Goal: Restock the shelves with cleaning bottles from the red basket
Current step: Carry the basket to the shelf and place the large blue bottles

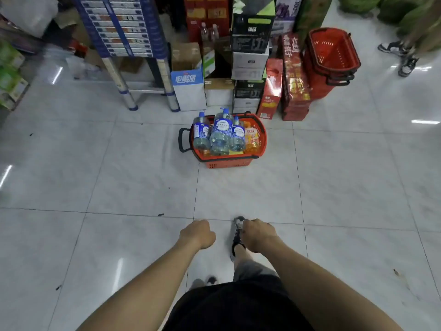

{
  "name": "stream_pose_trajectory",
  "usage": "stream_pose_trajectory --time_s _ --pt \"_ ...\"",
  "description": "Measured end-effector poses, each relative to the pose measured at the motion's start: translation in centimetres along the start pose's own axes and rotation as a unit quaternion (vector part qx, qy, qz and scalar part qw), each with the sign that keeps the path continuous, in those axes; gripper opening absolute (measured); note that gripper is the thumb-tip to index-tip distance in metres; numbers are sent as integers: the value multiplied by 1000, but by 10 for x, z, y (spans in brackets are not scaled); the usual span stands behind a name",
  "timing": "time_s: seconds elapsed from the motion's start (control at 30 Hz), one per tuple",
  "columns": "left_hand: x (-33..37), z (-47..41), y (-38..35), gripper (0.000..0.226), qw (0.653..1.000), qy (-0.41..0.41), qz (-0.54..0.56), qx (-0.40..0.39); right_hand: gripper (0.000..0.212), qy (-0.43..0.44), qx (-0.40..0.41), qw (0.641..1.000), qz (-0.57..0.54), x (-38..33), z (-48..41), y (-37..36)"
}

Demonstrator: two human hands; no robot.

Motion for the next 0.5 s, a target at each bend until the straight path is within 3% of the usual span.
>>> stream_pose_trajectory --time_s 0.37,0.5 --pt "91 -115 214 38 996 -5 -24 90 36 33 91 994 53 41 -152 212" --pt "96 -161 265 27 996 -7 -20 92 35 35 111 992 52 41 -206 266"
Point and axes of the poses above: each hand's wrist, its own z-axis away from the middle knuckle, its own y-axis out of the back of the hand, x = y × z, the point moved 8 cm from there along -z, towards the middle knuckle, and after that the axes turned 2 degrees about y, right-handed, at the moved point
